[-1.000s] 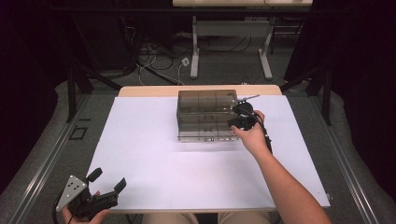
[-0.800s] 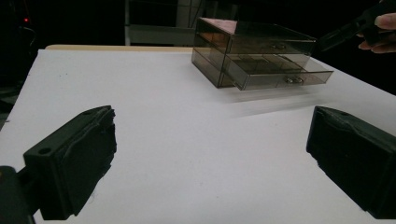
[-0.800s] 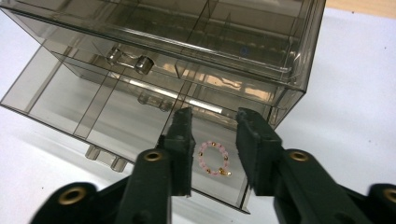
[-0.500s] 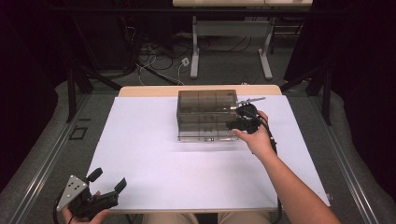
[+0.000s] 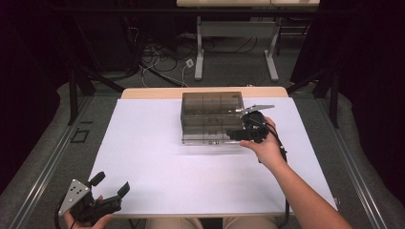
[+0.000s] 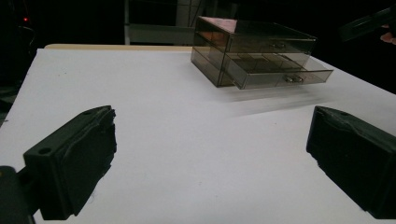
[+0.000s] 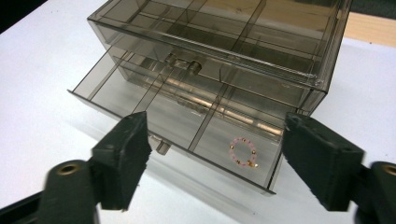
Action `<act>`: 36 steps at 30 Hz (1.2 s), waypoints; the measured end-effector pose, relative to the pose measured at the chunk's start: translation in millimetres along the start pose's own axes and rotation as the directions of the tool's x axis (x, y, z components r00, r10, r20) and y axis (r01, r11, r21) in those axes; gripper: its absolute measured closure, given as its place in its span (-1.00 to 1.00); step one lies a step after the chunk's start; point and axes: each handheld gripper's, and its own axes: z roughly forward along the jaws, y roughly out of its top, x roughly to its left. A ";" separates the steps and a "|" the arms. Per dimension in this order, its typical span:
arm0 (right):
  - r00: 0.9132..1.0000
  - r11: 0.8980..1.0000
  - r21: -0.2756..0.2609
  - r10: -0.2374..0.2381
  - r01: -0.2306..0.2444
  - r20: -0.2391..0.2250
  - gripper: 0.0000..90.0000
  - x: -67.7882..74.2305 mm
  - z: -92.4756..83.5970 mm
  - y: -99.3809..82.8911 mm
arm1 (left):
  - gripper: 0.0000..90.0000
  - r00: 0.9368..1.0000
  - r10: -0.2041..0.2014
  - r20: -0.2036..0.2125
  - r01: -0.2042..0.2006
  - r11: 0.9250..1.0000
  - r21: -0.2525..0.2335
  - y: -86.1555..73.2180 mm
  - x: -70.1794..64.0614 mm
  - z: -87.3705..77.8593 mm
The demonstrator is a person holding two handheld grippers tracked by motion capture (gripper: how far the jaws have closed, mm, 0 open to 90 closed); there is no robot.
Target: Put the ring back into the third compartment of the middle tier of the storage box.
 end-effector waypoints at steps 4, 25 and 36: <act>0.999 1.000 -0.014 0.008 -0.009 -0.038 -0.66 4.7 -8.7 -4.7 | -0.96 1.000 0.000 0.002 0.000 1.000 -0.002 0.1 0.1 -0.3; 0.998 0.986 -0.158 -0.057 0.058 0.012 -1.00 -0.2 -61.4 -47.8 | -0.96 1.000 0.005 0.001 -0.005 1.000 0.002 0.2 -1.0 0.4; 0.995 0.966 -0.240 -0.082 0.093 0.054 -1.00 -3.0 -87.6 -87.9 | -0.96 1.000 0.004 -0.004 -0.004 1.000 0.002 0.3 -2.2 0.9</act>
